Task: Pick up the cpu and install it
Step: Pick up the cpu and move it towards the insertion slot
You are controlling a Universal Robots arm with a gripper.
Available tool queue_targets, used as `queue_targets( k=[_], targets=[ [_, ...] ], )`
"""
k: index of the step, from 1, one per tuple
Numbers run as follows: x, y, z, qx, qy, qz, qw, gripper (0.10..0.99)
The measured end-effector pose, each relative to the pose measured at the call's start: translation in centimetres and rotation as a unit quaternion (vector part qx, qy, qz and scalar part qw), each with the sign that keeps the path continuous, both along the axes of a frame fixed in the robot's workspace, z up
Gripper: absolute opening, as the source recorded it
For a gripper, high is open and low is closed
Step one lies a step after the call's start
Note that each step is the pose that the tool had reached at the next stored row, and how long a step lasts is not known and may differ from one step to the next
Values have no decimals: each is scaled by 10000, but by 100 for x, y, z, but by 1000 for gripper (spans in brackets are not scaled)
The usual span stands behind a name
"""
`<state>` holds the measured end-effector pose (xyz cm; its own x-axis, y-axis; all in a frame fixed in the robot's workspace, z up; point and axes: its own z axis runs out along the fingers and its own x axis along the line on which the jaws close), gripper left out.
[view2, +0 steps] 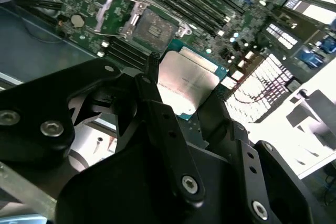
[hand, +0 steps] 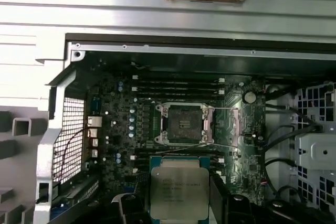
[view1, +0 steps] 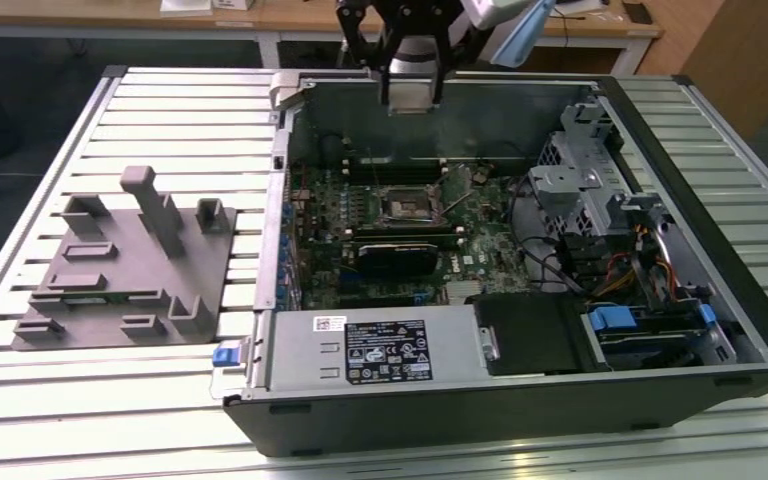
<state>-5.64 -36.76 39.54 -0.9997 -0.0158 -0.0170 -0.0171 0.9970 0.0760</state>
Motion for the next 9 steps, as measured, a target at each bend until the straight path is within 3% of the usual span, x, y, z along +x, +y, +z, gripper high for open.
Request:
queue_targets(
  k=[9],
  targets=[
    [209,87,-5,25,-23,1,10000,545]
  ],
)
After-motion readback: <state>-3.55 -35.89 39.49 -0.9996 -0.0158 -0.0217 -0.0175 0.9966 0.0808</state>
